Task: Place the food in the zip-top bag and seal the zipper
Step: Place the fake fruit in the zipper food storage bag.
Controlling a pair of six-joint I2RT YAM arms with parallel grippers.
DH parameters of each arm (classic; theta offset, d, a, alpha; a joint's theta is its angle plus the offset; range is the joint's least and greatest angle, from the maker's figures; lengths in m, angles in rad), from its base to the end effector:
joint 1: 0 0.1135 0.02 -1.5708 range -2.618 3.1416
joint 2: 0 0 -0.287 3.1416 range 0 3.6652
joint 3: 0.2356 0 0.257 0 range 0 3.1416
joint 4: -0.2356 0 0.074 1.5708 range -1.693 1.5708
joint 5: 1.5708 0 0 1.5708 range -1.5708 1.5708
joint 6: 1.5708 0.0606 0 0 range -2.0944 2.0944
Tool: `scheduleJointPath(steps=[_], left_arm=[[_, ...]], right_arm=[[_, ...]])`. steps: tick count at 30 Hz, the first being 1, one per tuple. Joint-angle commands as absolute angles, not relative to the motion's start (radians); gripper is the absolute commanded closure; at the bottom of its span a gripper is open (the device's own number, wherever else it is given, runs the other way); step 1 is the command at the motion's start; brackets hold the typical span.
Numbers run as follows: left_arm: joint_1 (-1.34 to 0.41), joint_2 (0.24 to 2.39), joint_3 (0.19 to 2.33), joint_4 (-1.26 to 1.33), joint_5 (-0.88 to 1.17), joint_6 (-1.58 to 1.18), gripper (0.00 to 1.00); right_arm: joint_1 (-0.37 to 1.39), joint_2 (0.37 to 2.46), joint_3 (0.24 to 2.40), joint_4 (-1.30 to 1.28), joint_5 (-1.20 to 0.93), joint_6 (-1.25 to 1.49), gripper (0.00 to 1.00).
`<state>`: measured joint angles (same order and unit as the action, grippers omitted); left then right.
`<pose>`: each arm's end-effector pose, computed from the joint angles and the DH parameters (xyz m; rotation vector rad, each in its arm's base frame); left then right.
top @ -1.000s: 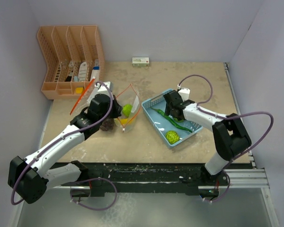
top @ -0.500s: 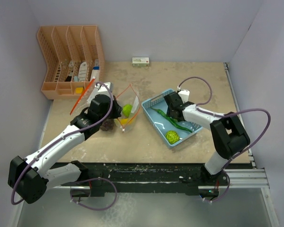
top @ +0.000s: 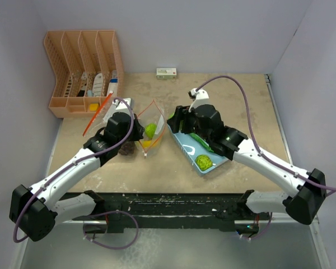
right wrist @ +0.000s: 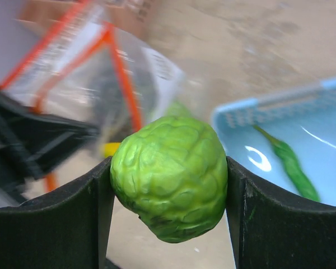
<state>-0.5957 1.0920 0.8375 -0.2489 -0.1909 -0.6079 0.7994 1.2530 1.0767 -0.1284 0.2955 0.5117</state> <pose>0.2230 -0.1373 0.2990 -0.1320 2.1051 -0.5383 0.2307 0.2119 0.3618 -0.0669 1.9088 0.6253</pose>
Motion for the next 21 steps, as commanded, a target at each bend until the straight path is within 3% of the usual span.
scheduleJointPath(steps=[1,10,13,16,21], left_arm=[[-0.594,1.085,0.847,-0.223,-0.208,-0.601,1.0],[-0.594,1.083,0.847,-0.219,-0.198,-0.609,1.0],[-0.592,1.076,0.848,-0.221,-0.196,-0.606,1.0],[-0.594,1.07,0.845,-0.222,-0.199,-0.604,1.0],[-0.594,1.078,0.844,-0.216,-0.196,-0.606,1.0]], right_arm=[[0.803,1.248,1.132,0.084,0.029,0.494,0.55],[0.813,1.466,1.279,0.166,-0.165,0.558,0.48],[0.818,1.496,1.293,0.131,-0.125,0.554,0.34],[0.82,1.473,1.268,0.124,-0.084,0.548,0.01],[0.821,1.413,1.25,0.077,-0.005,0.525,0.0]])
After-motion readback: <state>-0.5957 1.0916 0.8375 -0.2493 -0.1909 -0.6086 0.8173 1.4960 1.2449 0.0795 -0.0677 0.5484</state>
